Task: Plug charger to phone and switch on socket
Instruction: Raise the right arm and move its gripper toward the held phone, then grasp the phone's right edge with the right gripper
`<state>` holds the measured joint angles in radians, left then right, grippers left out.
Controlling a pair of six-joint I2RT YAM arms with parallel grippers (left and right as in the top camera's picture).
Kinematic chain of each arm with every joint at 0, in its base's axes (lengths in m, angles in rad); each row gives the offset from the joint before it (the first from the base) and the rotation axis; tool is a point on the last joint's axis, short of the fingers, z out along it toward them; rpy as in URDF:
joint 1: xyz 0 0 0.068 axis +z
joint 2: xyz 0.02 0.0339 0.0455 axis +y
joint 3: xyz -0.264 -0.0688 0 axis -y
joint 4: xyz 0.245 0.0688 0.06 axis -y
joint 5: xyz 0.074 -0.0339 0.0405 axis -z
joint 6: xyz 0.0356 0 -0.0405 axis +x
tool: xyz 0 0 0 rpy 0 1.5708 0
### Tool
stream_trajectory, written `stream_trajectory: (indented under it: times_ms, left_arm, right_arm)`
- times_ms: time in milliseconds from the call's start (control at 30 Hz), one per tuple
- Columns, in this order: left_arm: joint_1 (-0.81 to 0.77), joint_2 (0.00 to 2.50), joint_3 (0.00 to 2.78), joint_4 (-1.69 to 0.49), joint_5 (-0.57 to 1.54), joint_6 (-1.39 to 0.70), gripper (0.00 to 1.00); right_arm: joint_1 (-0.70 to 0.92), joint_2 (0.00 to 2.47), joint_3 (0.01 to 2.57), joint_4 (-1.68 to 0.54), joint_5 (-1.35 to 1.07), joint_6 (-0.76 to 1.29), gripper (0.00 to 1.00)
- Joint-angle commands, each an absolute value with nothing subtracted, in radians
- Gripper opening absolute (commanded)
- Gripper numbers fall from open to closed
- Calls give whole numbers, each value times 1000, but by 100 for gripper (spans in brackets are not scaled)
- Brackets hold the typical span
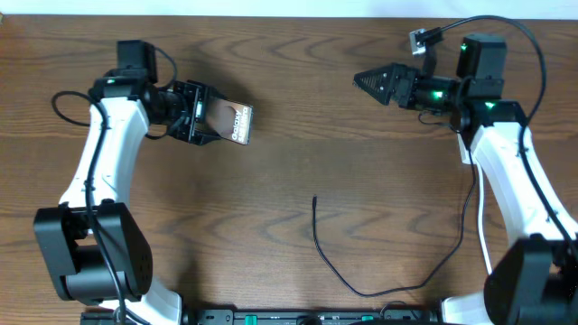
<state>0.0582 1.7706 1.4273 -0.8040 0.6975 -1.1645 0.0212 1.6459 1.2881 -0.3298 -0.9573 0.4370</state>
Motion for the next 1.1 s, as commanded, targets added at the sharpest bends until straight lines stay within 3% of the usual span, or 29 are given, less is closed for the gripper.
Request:
stream_trajectory:
  times_ms: [0,333,400,567,767,933,1067]
  left_arm:
    - [17,1736,1461,-802,588,-1234,7]
    - [-76,1736,1461,-786,503,-1402,7]
    - [-84,1736,1461,-774,503,-1417,7]
    - [-91,1736,1461,-768,503,-1435,8]
    - [-91,1736,1461,-768,503,-1435,8]
    - [-91,1736,1461,-768,504,-1439,7]
    - [-91,1736,1461,-768,505,-1442,7]
  right_arm:
    - [40,1689,1307,-316,-1052,590,99]
    - [152,1804,1307,-270,-1028,633,99]
    - [186,1827,1307,-241,-1028,656,93]
    - [261,1876,1307,-172,-1022,713,66]
    - [337,1898,1307,-80,-1019,721,65]
    - [384,1898,1307,-56,-994,721,47]
    - [402,1898,1307,-56,-967,718,43]
